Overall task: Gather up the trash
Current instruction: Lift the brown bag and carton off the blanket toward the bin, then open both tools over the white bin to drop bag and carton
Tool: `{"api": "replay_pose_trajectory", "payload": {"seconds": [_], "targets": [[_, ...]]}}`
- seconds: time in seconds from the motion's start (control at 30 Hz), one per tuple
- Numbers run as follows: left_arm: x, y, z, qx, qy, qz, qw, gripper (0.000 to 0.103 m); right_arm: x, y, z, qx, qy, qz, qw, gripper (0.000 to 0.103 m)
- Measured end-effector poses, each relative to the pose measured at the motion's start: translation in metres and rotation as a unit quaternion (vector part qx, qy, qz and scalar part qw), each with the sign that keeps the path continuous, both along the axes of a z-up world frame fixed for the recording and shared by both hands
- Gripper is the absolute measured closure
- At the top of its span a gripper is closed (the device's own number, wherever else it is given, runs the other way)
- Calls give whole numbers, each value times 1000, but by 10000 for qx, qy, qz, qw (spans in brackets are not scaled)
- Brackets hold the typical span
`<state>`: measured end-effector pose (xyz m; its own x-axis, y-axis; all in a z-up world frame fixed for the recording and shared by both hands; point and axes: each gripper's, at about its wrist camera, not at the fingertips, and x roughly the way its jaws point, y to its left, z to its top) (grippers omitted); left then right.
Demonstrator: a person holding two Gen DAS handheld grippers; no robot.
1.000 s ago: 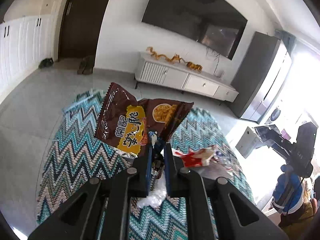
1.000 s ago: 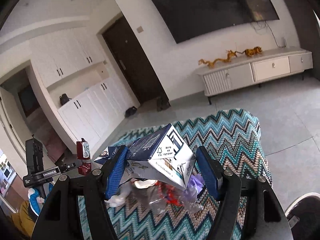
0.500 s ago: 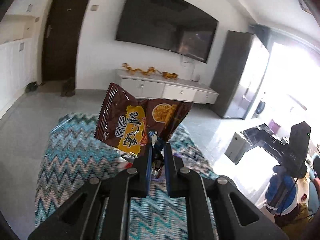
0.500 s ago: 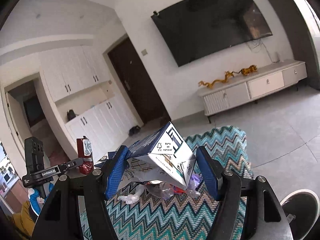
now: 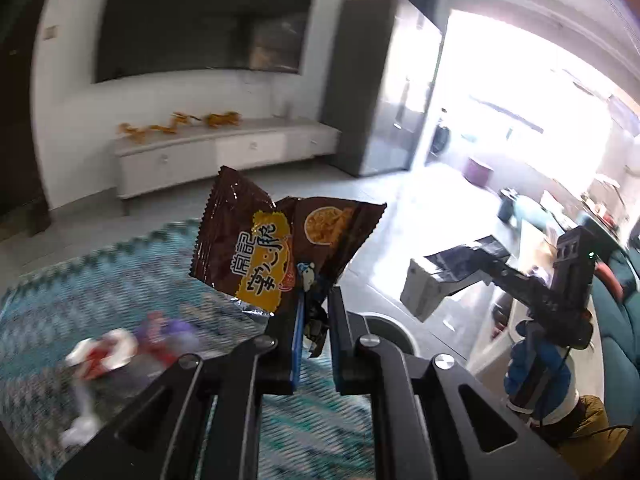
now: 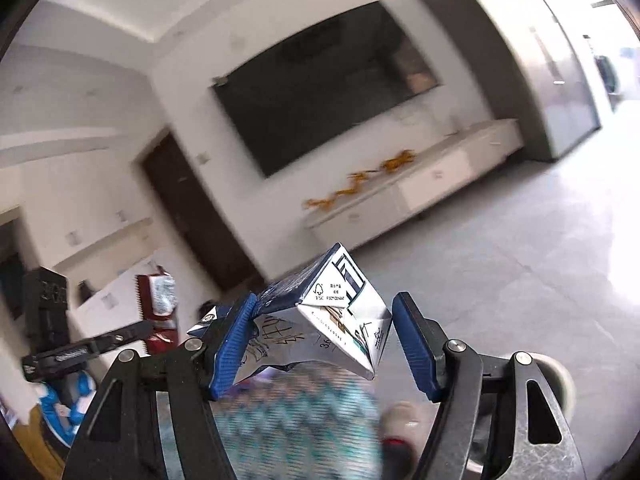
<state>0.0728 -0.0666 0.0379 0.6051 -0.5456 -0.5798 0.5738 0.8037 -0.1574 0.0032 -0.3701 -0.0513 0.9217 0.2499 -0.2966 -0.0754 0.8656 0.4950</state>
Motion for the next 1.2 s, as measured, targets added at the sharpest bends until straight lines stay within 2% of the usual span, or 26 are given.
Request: {"api": "replay_pose_trajectory", "payload": {"seconds": [0.23, 0.4, 0.53, 0.8, 0.87, 0.93, 1.0, 1.07, 1.2], "targets": [[30, -96, -43, 105, 577, -760, 9954, 92, 5, -65, -55, -442, 831, -1013, 9904, 34], [54, -152, -84, 165, 1116, -1124, 9872, 92, 24, -86, -97, -583, 1379, -1242, 9809, 34], [73, -180, -112, 142, 1475, -1234, 9812, 91, 45, -89, -124, -672, 1741, -1269, 9742, 34], [99, -218, -160, 209, 1992, -1365, 9702, 88, 72, -102, -172, -678, 2271, -1254, 9634, 33], [105, -221, -168, 167, 2129, -1376, 9672, 80, 73, -104, -184, -707, 2419, -1232, 9599, 32], [109, -221, -177, 133, 2240, -1363, 9649, 65, 76, -103, -189, -725, 2508, -1225, 9575, 32], [112, -222, -181, 92, 2313, -1393, 9628, 62, 75, -104, -194, -691, 2563, -1250, 9560, 29], [113, -221, -185, 81, 2381, -1393, 9612, 58, 73, -102, -196, -720, 2598, -1309, 9540, 21], [107, -215, -184, 73, 2377, -1398, 9612, 58, 66, -100, -194, -772, 2620, -1407, 9516, 17]]}}
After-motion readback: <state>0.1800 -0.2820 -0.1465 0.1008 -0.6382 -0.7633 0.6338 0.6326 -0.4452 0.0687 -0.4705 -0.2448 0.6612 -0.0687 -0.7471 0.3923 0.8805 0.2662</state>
